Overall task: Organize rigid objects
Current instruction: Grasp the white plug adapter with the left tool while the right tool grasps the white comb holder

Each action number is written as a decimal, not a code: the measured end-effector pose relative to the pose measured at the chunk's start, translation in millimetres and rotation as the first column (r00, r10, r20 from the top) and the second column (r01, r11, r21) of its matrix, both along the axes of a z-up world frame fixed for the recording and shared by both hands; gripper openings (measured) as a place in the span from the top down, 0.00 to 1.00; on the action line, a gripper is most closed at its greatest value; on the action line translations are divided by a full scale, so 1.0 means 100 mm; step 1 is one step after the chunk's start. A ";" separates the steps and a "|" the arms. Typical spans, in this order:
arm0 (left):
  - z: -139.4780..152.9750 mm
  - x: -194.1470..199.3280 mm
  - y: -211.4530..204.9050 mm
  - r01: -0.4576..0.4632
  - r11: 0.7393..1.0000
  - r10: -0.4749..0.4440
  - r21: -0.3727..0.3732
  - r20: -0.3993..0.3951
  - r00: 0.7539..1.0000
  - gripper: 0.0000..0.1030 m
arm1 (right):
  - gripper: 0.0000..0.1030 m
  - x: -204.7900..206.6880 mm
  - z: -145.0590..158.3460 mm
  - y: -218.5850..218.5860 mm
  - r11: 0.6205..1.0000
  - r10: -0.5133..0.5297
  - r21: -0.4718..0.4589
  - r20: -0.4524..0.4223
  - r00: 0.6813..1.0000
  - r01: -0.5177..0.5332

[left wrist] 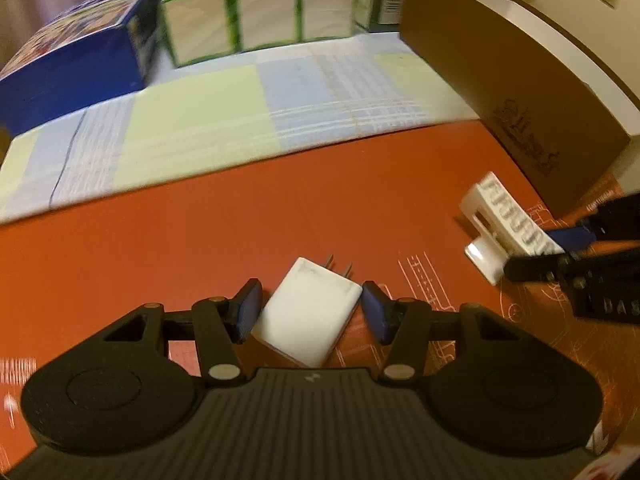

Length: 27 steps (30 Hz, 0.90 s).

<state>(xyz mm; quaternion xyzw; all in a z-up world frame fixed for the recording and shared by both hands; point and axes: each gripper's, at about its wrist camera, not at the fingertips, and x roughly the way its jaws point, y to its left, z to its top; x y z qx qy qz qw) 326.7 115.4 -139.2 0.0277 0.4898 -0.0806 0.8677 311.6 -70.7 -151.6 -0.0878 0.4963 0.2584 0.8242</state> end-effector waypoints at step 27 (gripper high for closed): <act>-0.03 -0.19 -0.18 -0.067 0.998 0.068 0.017 -0.057 0.996 0.65 | 0.60 -0.26 0.04 -0.13 1.000 0.017 0.013 -0.004 1.000 -0.017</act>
